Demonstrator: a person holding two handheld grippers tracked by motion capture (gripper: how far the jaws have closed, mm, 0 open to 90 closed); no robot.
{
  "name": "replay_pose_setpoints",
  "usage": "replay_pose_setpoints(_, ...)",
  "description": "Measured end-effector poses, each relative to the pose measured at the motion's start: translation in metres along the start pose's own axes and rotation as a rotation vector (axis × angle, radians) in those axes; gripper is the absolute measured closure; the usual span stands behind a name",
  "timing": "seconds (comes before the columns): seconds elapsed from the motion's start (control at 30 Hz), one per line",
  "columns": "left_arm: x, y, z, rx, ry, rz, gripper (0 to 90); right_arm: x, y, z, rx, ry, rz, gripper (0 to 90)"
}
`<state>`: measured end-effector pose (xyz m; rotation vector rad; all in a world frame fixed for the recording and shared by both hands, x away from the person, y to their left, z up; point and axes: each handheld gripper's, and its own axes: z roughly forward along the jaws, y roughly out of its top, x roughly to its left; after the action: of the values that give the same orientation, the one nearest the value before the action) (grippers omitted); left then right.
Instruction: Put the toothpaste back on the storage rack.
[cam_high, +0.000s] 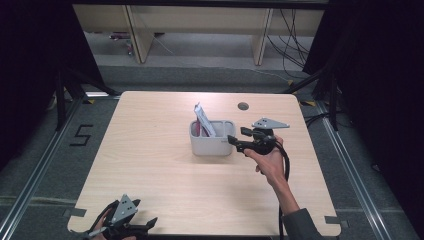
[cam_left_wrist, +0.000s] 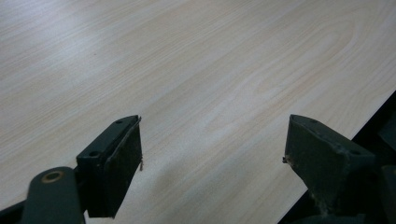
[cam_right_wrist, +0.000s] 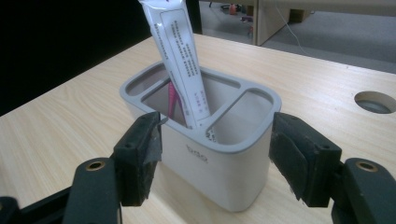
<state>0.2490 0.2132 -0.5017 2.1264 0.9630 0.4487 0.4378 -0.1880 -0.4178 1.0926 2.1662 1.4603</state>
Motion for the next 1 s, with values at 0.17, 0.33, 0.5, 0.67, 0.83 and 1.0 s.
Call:
replay_pose_setpoints(0.17, 0.0, 0.0, 0.0, 0.004, -0.004, 0.003, 18.4, 0.001, -0.004, -0.005, -0.002, -0.011, -0.009, 33.8)
replay_pose_setpoints(0.33, 0.0, 0.0, 0.001, -0.004, -0.004, -0.003, 18.4, 0.002, -0.008, -0.008, 0.005, -0.006, -0.002, 32.7)
replay_pose_setpoints(0.5, 0.0, 0.0, 0.0, 0.001, -0.004, -0.001, 18.4, 0.003, -0.01, -0.011, 0.01, -0.013, -0.008, 31.6)
replay_pose_setpoints(0.67, 0.0, 0.001, 0.0, 0.005, -0.004, -0.001, 18.4, 0.008, -0.014, -0.015, 0.031, -0.009, 0.017, 29.3)
replay_pose_setpoints(0.83, 0.001, 0.001, 0.0, 0.006, -0.007, 0.0, 18.4, 0.009, -0.019, -0.019, 0.029, -0.015, 0.006, 24.9)
replay_pose_setpoints(1.0, 0.0, 0.001, 0.001, 0.006, -0.009, -0.008, 18.4, 0.009, -0.025, -0.024, 0.05, -0.022, -0.004, 21.2)
